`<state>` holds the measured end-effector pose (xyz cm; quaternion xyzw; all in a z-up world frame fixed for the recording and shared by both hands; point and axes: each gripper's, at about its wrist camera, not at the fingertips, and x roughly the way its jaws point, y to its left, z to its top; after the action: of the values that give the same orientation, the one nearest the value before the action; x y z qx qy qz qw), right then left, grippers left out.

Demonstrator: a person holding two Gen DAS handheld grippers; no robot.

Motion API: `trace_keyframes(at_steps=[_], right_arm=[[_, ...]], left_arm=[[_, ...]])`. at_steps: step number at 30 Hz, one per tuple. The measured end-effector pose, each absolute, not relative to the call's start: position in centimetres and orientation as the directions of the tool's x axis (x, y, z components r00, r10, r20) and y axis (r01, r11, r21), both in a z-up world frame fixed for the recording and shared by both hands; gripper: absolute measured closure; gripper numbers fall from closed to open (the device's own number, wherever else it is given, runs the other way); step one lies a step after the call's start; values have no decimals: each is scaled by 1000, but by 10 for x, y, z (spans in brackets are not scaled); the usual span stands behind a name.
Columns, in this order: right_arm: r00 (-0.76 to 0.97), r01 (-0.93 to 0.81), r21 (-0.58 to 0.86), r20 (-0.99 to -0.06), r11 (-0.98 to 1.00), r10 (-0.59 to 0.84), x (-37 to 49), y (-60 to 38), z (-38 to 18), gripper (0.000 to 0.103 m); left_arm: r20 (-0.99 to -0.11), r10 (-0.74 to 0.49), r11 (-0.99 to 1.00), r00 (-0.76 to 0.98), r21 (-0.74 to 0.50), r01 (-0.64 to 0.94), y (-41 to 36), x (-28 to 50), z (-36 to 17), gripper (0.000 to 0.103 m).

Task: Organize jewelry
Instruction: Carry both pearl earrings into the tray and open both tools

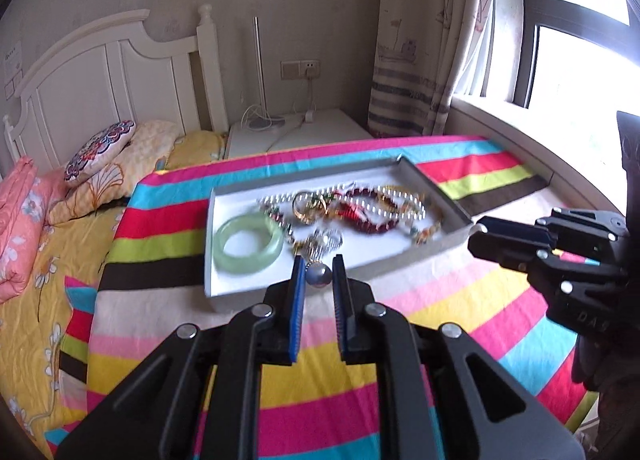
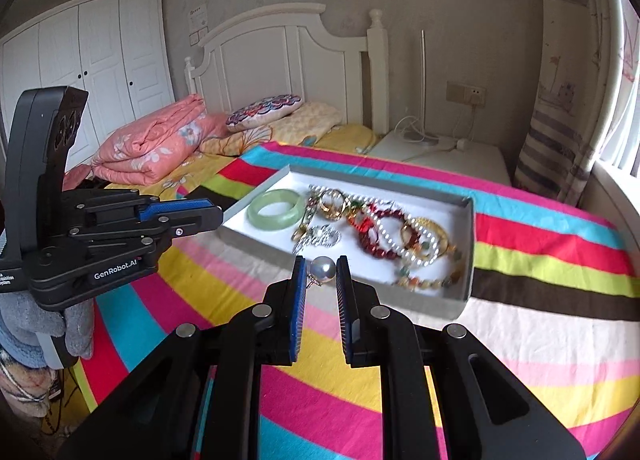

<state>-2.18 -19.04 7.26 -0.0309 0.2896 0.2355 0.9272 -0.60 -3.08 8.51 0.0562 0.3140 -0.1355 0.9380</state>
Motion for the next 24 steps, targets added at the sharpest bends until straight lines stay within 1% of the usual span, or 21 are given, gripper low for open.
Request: trace_keyframes(at_steps=[8, 10, 17, 21, 24], right_arm=[[757, -411, 117, -509, 904, 410, 8, -204, 71, 89], [752, -398, 136, -517, 907, 408, 18, -204, 68, 89], [759, -361, 111, -543, 926, 361, 46, -193, 67, 89], [767, -326, 122, -546, 938, 337, 59, -193, 57, 89], [763, -317, 103, -562, 943, 318, 67, -189, 46, 89]], left_arm=[[-572, -225, 966, 788, -24, 258, -45, 32, 87, 90], [-569, -225, 967, 791, -34, 251, -49, 41, 83, 90], [-578, -213, 972, 788, -42, 232, -61, 68, 65, 90], [-577, -193, 976, 794, -30, 215, -63, 77, 55, 90], [-583, -181, 978, 792, -21, 209, -63, 86, 46, 90]])
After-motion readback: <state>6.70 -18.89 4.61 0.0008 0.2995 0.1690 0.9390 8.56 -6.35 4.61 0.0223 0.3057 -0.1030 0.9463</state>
